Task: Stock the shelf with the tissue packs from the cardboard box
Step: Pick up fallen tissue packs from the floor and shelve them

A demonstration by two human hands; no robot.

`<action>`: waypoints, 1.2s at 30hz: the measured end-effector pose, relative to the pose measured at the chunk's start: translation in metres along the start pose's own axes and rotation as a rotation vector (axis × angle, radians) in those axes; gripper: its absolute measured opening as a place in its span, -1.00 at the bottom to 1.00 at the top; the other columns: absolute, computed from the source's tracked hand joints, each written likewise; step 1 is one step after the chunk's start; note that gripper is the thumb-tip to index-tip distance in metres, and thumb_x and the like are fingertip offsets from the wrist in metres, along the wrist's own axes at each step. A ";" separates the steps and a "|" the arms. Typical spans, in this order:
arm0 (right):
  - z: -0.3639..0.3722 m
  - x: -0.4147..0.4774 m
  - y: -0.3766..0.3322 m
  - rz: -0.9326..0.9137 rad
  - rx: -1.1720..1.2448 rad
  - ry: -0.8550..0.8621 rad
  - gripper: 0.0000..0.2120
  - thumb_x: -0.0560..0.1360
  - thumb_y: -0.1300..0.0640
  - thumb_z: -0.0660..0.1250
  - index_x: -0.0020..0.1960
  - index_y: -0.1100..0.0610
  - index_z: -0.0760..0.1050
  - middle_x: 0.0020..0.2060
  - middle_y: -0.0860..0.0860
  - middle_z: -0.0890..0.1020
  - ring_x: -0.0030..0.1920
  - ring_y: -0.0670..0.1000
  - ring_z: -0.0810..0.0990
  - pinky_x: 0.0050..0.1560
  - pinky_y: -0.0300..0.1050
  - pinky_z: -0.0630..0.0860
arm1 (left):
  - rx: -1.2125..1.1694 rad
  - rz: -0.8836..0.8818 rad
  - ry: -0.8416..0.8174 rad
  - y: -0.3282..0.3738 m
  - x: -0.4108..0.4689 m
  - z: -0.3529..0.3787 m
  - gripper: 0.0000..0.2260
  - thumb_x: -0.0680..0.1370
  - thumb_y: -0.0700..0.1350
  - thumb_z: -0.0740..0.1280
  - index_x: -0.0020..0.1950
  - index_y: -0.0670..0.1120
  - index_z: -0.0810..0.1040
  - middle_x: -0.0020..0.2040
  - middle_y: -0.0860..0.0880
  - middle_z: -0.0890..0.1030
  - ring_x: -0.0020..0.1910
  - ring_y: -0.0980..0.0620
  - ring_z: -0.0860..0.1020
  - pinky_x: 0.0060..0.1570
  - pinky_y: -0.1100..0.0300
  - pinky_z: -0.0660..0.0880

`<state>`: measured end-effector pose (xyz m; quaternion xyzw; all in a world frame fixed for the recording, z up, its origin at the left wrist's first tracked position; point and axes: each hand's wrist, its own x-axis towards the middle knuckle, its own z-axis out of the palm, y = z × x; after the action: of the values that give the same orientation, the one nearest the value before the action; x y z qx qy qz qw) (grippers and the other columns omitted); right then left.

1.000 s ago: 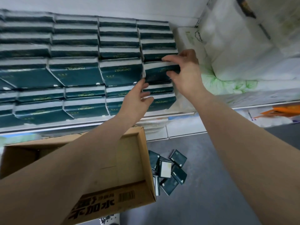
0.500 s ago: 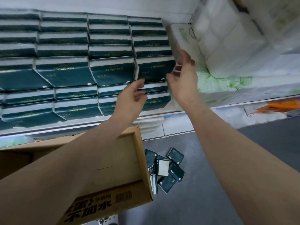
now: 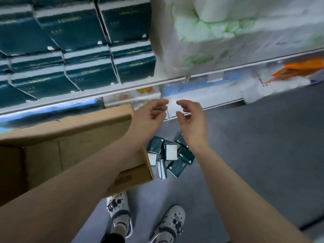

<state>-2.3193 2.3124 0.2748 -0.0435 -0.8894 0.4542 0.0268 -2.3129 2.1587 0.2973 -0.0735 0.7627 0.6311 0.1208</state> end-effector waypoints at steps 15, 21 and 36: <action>0.008 -0.160 0.254 0.541 0.018 -0.147 -0.75 0.55 0.32 0.32 0.16 0.07 0.56 0.04 -0.05 0.57 -0.10 -0.17 0.54 -0.09 -0.49 0.39 | 0.080 -0.456 -0.113 -0.226 -0.088 0.171 -0.70 0.60 -0.23 0.27 0.30 0.02 0.44 0.18 0.07 0.52 0.20 0.09 0.51 0.15 0.29 0.40; 0.066 -0.182 0.318 0.660 0.041 -0.262 -0.72 0.59 0.29 0.25 0.26 0.11 0.54 0.10 0.02 0.63 0.04 -0.01 0.57 0.11 -0.22 0.46 | 0.234 -0.640 -0.091 -0.315 -0.083 0.174 -0.57 0.62 -0.17 0.26 0.48 -0.07 0.30 0.38 -0.08 0.43 0.30 -0.01 0.44 0.16 0.23 0.33; 0.169 -0.192 0.412 0.941 0.223 -0.528 -0.55 0.63 0.34 0.06 0.45 0.08 0.42 0.37 0.01 0.52 0.39 -0.02 0.45 0.47 -0.08 0.31 | 0.167 -0.855 -0.031 -0.444 -0.034 0.196 -0.54 0.65 -0.05 0.18 0.54 0.03 0.19 0.43 -0.05 0.41 0.32 -0.07 0.44 0.23 0.16 0.35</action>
<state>-2.1211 2.3972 -0.1591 -0.3180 -0.6970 0.5042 -0.3987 -2.1448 2.2641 -0.1470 -0.3632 0.7104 0.4614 0.3880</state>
